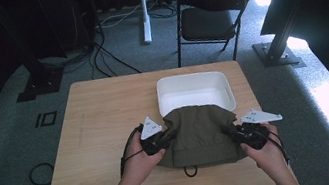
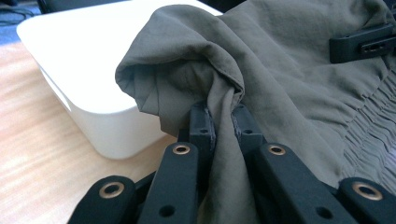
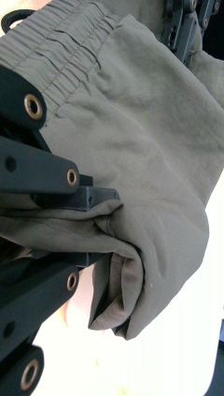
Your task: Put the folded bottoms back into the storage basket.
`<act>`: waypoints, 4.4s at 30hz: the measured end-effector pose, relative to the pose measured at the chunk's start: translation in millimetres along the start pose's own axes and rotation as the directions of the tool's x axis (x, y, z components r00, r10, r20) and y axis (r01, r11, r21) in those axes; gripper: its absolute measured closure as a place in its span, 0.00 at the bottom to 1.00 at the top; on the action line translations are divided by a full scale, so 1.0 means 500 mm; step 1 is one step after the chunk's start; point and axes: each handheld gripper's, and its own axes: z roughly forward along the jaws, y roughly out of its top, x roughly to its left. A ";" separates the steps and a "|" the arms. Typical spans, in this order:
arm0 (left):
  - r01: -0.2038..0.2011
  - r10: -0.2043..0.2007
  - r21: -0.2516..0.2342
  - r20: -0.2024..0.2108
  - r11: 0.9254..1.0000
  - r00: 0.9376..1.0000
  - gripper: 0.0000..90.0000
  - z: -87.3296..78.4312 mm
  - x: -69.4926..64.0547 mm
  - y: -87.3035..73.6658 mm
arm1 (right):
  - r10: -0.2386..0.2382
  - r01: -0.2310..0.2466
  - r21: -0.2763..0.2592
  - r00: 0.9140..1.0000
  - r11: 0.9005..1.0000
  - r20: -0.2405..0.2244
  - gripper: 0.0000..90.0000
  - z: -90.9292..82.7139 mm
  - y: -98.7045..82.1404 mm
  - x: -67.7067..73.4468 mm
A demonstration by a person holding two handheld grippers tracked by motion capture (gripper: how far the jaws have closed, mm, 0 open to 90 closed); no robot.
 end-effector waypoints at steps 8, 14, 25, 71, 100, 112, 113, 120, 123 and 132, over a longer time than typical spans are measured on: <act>-0.002 0.002 -0.025 -0.002 1.000 1.000 0.93 0.000 0.013 0.043 | 0.001 -0.001 -0.022 1.000 1.000 0.006 0.88 0.002 0.041 -0.017; -0.003 0.003 -0.044 -0.005 0.999 1.000 0.93 0.006 0.027 0.076 | 0.006 -0.006 -0.035 1.000 0.999 0.016 0.88 0.007 0.071 -0.032; 0.008 -0.009 -0.062 -0.014 0.998 1.000 0.93 0.030 0.055 0.116 | 0.034 -0.032 -0.044 0.999 0.999 0.033 0.88 0.028 0.120 -0.064; 0.194 -0.193 -0.005 -0.080 0.981 0.978 0.93 0.229 0.181 0.168 | 0.225 -0.236 0.041 0.959 0.971 0.172 0.88 0.231 0.178 -0.212; 0.236 -0.210 0.143 -0.174 0.961 0.962 0.92 0.312 0.200 0.105 | 0.290 -0.328 0.156 0.931 0.932 0.222 0.88 0.336 0.100 -0.234; 0.250 -0.218 0.184 -0.176 0.951 0.960 0.76 0.331 0.205 0.101 | 0.272 -0.319 0.188 0.932 0.929 0.238 0.79 0.345 0.106 -0.239; 0.250 -0.218 0.184 -0.176 0.951 0.960 0.70 0.331 0.205 0.101 | 0.272 -0.319 0.188 0.932 0.929 0.238 0.79 0.345 0.106 -0.239; 0.218 -0.185 0.202 -0.172 0.955 0.968 0.49 0.335 0.195 0.105 | 0.250 -0.292 0.178 0.942 0.940 0.222 0.62 0.344 0.107 -0.235; 0.226 -0.195 0.191 -0.169 0.955 0.966 0.42 0.334 0.192 0.106 | 0.249 -0.284 0.164 0.947 0.945 0.205 0.55 0.342 0.104 -0.232; 0.204 -0.172 0.179 -0.176 0.963 0.969 0.34 0.324 0.181 0.114 | 0.253 -0.281 0.148 0.951 0.948 0.180 0.50 0.336 0.103 -0.228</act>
